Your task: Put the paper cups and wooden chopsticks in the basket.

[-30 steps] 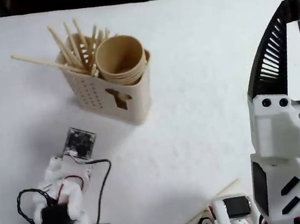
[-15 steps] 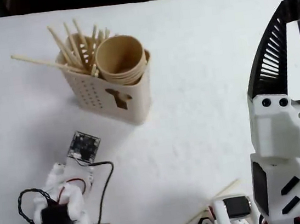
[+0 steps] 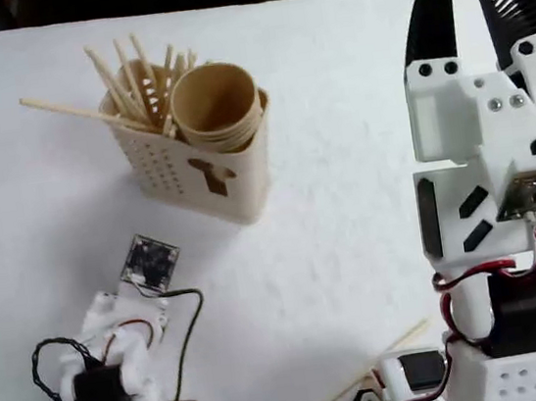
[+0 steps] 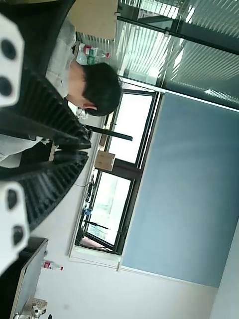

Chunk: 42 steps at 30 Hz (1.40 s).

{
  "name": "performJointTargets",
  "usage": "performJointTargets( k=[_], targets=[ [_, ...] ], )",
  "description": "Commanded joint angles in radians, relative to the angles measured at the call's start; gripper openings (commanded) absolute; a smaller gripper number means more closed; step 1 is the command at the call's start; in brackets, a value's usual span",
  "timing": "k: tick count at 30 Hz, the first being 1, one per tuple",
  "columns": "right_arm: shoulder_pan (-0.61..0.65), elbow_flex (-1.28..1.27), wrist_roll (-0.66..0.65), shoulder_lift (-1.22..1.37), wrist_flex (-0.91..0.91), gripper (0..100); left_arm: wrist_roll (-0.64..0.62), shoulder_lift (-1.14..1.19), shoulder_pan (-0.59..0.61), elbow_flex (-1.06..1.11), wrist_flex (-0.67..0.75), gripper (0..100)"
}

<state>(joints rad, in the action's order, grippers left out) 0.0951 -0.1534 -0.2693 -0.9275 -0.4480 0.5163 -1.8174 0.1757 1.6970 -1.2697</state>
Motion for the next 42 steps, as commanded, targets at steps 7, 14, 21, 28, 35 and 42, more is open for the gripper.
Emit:
performJointTargets(
  k=[7, 14, 21, 28, 35, 42],
  targets=[
    [0.025, 0.011, 0.009, 0.021, 0.018, 2.1, 0.008, 0.016, 0.007, -0.003, -0.012, 11],
    [0.107, 0.074, 0.0, 0.202, -0.013, 6.3, 0.008, 0.016, 0.007, -0.003, -0.012, 11],
    [0.108, 0.442, 0.0, 0.473, -0.338, 6.1, 0.008, 0.016, 0.007, -0.003, -0.012, 11],
    [0.108, 0.847, 0.0, 0.746, -0.616, 6.2, 0.008, 0.016, 0.007, -0.003, -0.012, 11],
    [0.11, 1.145, 0.0, 0.961, -0.771, 6.2, 0.008, 0.016, 0.007, -0.003, -0.012, 11],
    [0.11, 1.28, 0.0, 1.056, -0.828, 6.3, 0.008, 0.016, 0.007, -0.003, -0.012, 11]
  ],
)
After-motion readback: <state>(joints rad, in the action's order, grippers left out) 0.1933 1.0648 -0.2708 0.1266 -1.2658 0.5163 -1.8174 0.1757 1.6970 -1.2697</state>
